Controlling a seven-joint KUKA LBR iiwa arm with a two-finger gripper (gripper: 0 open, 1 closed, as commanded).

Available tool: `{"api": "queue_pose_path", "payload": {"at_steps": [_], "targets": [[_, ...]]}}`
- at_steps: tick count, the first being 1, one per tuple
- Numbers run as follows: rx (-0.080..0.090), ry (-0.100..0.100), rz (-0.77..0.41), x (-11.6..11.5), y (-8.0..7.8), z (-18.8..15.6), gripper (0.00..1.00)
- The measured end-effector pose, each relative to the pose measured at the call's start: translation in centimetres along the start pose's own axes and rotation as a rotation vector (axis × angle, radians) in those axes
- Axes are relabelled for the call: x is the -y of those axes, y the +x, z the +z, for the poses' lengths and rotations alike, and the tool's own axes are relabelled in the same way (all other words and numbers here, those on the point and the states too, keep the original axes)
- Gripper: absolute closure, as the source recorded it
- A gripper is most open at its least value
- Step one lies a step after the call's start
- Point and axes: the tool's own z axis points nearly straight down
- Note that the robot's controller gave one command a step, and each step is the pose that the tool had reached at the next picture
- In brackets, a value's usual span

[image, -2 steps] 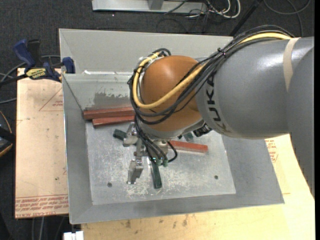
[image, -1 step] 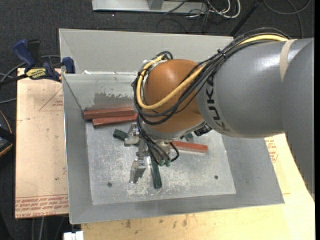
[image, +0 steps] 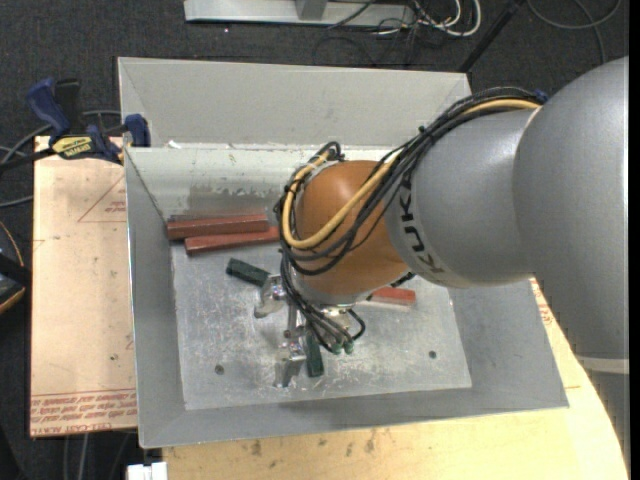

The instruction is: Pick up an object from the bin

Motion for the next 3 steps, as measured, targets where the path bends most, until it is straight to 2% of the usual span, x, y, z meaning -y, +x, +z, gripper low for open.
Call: {"api": "queue_pose_path", "payload": {"at_steps": [1,2,3], "targets": [[-0.007,-0.001,-0.276,2.2,-0.2,2.4,0.0],[-0.005,-0.001,-0.3,5.4,2.1,2.3,0.0],[-0.004,0.002,-0.378,6.1,1.6,3.8,0.0]]}}
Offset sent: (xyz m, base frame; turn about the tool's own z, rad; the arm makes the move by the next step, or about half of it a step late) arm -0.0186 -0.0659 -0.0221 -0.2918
